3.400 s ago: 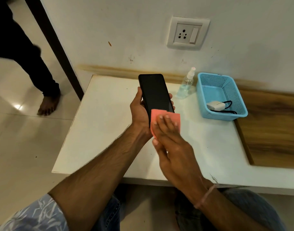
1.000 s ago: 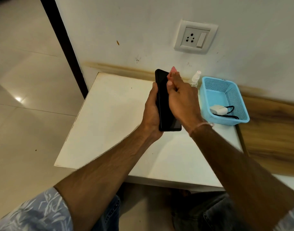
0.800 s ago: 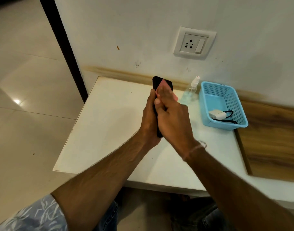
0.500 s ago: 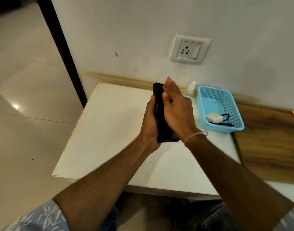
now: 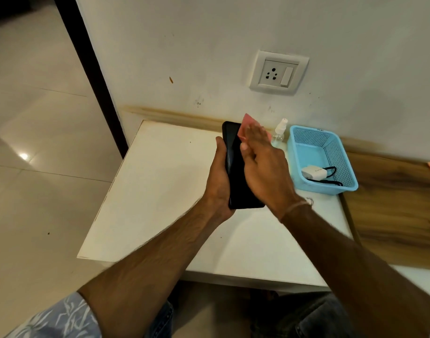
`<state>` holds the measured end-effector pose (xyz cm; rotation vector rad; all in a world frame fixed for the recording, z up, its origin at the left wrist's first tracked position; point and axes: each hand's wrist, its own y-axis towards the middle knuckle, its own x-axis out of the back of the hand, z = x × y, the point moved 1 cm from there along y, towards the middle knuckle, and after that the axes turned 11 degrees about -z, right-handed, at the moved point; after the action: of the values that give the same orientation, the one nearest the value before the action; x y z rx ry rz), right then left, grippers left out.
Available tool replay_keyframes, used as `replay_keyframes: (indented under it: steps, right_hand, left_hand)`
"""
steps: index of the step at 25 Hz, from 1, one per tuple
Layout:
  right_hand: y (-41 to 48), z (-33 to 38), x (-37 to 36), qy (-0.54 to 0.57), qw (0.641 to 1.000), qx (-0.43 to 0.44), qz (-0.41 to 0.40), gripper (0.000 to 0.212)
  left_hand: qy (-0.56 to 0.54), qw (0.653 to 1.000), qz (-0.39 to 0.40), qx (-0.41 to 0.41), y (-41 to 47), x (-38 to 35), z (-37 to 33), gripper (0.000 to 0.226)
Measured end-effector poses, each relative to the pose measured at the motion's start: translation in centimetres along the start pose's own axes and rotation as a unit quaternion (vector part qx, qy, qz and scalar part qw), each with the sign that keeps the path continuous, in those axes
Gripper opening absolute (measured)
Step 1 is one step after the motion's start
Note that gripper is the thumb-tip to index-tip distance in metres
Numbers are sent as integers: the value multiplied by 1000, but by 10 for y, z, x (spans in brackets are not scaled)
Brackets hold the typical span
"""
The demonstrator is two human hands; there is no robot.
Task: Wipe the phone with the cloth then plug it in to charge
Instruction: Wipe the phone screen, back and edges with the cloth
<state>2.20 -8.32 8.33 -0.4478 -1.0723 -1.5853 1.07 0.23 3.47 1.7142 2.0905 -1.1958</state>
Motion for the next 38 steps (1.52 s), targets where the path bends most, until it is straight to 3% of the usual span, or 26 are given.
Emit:
replay_keyframes:
  steps: [3,6,9,12,16,19,22,25,28,31,35,38]
  right_hand:
    - [6,15,-12,-11,1000,-15,-14,47]
    - [-23,31,-22,25,998,48,22,48]
    - [-39,19,-12,40,990,112,78,48]
    - [-15,-4,0,-22,994,89,55,47]
    - [14,4,-6,-63,997,38,25,48]
    - [-9,25,-17,-26,994,85,59,49]
    - [-37,24,-12,34,987,124,98,47]
    - [-28,2,0,-37,981,163,96,47]
    - [3,-1,-2,-75,991,89,68,49]
    - [13,17,-11,-72,994,73,43,49]
    - [-23,26,-13,-12,989,117,86,48]
    - [-34,7,-2,-32,981,165,101,47]
  left_hand:
    - [-15,999,36,-10,11,5,10,56]
    - [-40,997,73,-4,17,12,16,47]
    - [-73,995,63,-28,20,18,13,52]
    - [-107,991,66,34,16,7,5,70]
    - [-103,992,64,27,11,3,8,61]
    - [-100,993,65,19,15,12,10,55]
    - [-102,992,69,30,18,16,5,71]
    - [-117,990,66,30,20,16,-2,72]
    - [-108,991,71,37,16,10,1,65]
    - [-126,988,79,32,16,10,4,59]
    - [-151,984,93,32,19,15,2,63]
    - [-130,988,79,34,21,17,-2,74]
